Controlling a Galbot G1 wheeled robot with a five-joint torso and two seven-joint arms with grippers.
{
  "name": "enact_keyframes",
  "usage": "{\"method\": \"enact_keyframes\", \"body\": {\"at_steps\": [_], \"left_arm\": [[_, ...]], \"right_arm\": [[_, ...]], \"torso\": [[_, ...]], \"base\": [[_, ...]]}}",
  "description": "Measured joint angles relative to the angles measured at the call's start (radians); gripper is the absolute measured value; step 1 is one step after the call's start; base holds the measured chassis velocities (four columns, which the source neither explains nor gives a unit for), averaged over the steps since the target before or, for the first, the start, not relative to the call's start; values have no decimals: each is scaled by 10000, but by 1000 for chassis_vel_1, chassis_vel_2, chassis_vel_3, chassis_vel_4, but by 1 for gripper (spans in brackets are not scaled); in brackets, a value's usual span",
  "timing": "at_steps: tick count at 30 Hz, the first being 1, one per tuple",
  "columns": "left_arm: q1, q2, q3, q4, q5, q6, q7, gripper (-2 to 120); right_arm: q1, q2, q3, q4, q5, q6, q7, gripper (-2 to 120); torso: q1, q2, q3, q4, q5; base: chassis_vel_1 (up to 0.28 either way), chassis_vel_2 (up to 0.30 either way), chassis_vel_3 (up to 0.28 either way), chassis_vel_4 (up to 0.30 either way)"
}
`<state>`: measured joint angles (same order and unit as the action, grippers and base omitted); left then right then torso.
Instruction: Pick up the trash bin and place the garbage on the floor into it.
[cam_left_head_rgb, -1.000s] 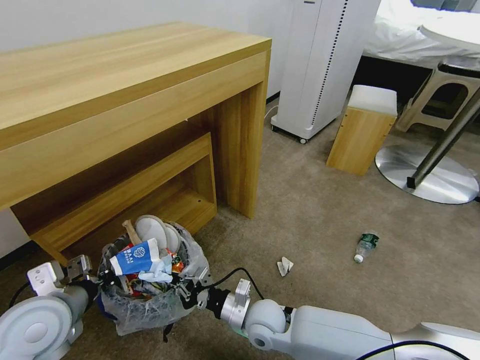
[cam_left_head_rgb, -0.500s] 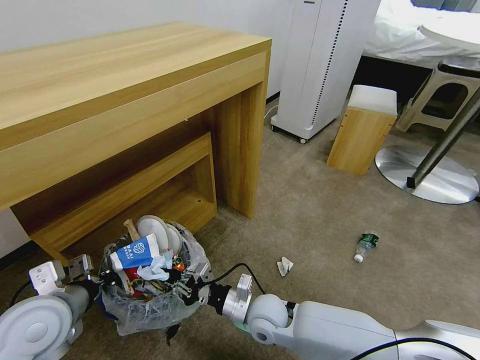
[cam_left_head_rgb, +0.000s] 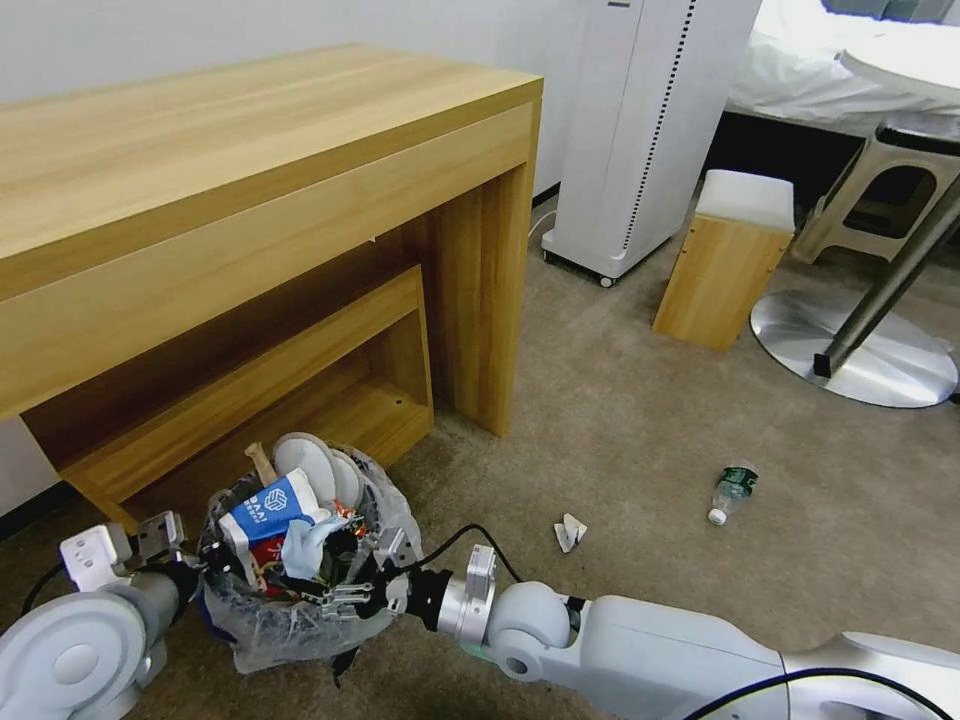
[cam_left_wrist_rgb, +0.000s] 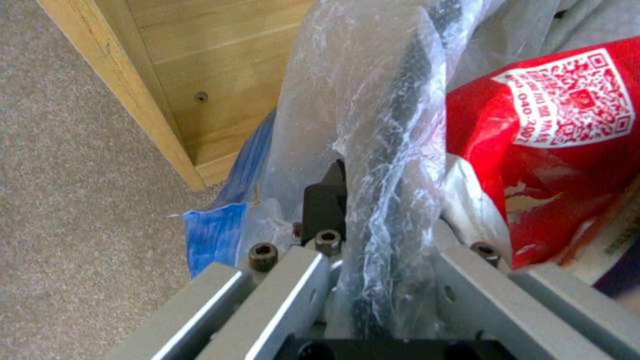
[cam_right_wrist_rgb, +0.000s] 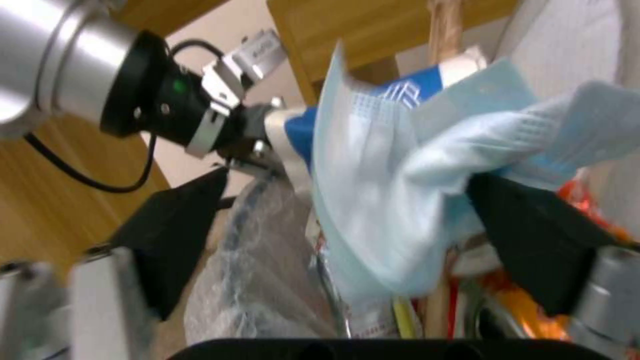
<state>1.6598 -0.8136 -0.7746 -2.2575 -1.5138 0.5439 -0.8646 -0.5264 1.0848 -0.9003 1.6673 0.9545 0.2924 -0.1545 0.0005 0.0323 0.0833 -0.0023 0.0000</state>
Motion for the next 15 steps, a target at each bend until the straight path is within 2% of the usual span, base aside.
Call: {"method": "enact_keyframes", "body": {"at_steps": [5,15], "left_arm": [[31,7,-44,16,-1,37,-22,0],[106,-35,-96,-70,3,48,-64,0]], "right_arm": [[-37,-284,114,341,-185,-70,476,100],[-159,-730,427,673,-290,-218,890,100]], "torso": [[0,0,0,0,1],[0,0,-1,0,0]], "base": [[0,0,0,0],[0,0,0,0]]}}
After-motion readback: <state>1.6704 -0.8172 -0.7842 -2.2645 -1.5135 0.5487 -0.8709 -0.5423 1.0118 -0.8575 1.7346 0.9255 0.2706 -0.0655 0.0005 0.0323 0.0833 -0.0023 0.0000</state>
